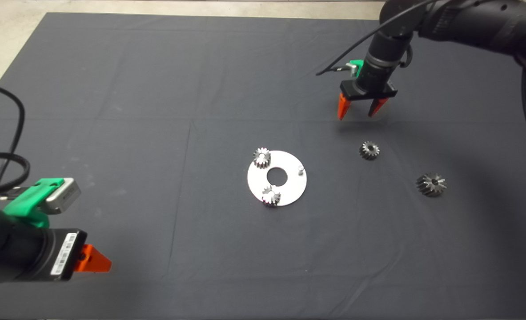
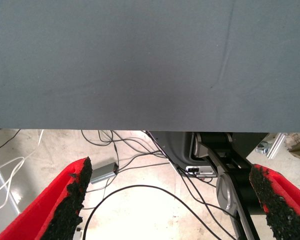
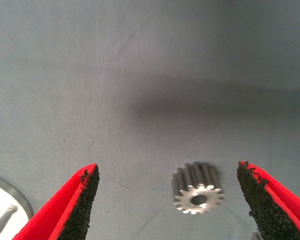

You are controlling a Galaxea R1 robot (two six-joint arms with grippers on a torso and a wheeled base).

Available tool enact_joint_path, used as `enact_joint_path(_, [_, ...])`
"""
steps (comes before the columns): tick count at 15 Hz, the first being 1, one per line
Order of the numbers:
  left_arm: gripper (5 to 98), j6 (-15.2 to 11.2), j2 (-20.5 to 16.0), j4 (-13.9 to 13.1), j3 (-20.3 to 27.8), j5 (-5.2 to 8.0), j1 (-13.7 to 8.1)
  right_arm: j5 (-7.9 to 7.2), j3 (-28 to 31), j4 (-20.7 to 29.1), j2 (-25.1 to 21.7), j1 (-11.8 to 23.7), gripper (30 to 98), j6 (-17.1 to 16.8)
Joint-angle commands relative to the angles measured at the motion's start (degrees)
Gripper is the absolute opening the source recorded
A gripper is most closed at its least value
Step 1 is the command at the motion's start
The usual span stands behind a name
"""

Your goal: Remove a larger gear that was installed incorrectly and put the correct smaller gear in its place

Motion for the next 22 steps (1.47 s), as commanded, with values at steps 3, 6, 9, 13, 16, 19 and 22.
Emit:
enact_joint_path(3, [79.4, -0.7, 1.0, 1.0, -0.4, 3.84, 1.0, -4.79, -0.2, 0.8, -0.3, -2.8, 72.7, -0.8])
enact_joint_path(6, [79.4, -0.9, 1.1, 1.0, -0.4, 3.79, 1.0, -4.7, 2.8, 0.6, -2.8, -2.8, 72.7, -0.8])
enact_joint_path(9, [79.4, -1.2, 1.4, 1.0, -0.4, 3.75, 1.0, -4.7, 7.1, 0.6, -7.4, -2.8, 72.7, -0.3])
enact_joint_path(13, [79.4, -2.5, 3.6, 1.0, -0.5, 3.75, 1.1, -4.79, 8.8, 0.6, -9.4, -2.7, 72.7, -0.4])
enact_joint_path(16, [79.4, -3.5, 4.1, 1.7, -0.2, 3.78, 1.1, -4.7, 9.3, 0.7, -9.3, -2.7, 72.7, -0.3])
enact_joint_path(19, [79.4, -3.6, 3.9, 1.7, 0.1, 3.84, 1.1, -4.61, 10.8, 0.7, -8.9, -2.7, 72.7, 0.1])
enact_joint_path(22, [79.4, -3.6, 3.9, 1.8, 0.2, 3.8, 1.1, -4.7, 15.0, 0.6, -9.9, -2.8, 72.7, 0.9])
